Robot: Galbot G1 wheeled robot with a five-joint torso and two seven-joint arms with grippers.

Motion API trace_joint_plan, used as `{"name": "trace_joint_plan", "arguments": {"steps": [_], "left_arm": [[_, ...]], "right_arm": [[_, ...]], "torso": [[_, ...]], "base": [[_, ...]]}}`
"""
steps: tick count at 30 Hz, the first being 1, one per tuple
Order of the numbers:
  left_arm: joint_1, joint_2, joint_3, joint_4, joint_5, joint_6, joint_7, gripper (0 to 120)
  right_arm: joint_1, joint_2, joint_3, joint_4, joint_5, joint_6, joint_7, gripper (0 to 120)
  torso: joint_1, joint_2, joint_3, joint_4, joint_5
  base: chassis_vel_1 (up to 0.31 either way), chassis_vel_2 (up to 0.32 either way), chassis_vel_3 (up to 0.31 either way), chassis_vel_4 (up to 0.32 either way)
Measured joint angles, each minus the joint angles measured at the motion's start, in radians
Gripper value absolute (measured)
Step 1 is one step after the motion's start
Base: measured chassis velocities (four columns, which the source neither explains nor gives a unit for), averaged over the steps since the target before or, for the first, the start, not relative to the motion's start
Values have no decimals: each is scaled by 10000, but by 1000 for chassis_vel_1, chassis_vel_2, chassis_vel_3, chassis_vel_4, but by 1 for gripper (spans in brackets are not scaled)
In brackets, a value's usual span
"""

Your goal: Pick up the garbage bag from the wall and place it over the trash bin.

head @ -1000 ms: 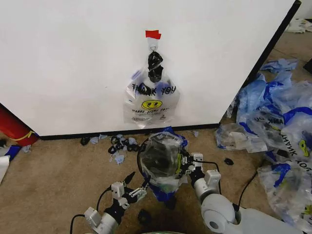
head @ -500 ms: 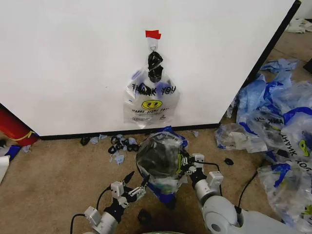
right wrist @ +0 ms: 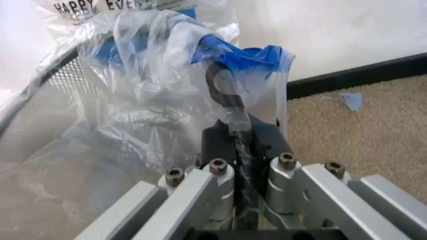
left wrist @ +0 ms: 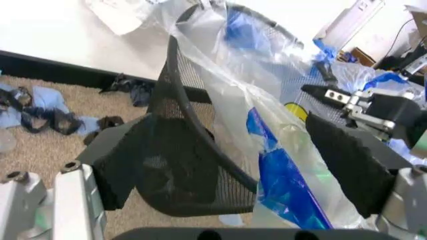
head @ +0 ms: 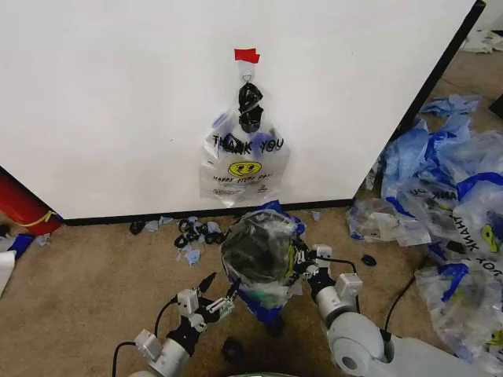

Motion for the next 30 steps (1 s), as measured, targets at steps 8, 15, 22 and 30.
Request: {"name": "trace_joint_plan", "arguments": {"steps": [8, 15, 22, 30], "left_arm": [[-30, 3, -75, 45, -12, -3, -12, 91], [-124, -2, -75, 205, -25, -68, -14, 91], [-363, -34, -286, 337, -162, -168, -49, 91], [-190, 26, -315, 296, -177, -195, -62, 91]], "right_arm": [[-18, 30, 39, -18, -36, 20, 20, 1], [-42, 18, 87, 29, -19, 32, 13, 1], [-118, 6, 89, 32, -52, 35, 10, 1], [-78, 16, 88, 19, -68, 35, 21, 1]], "torso": [[0, 0, 0, -1, 0], [0, 0, 0, 0, 0], [0, 0, 0, 0, 0], [0, 0, 0, -1, 0]], "base": [[0, 0, 0, 0], [0, 0, 0, 0], [0, 0, 0, 0], [0, 0, 0, 0]]}}
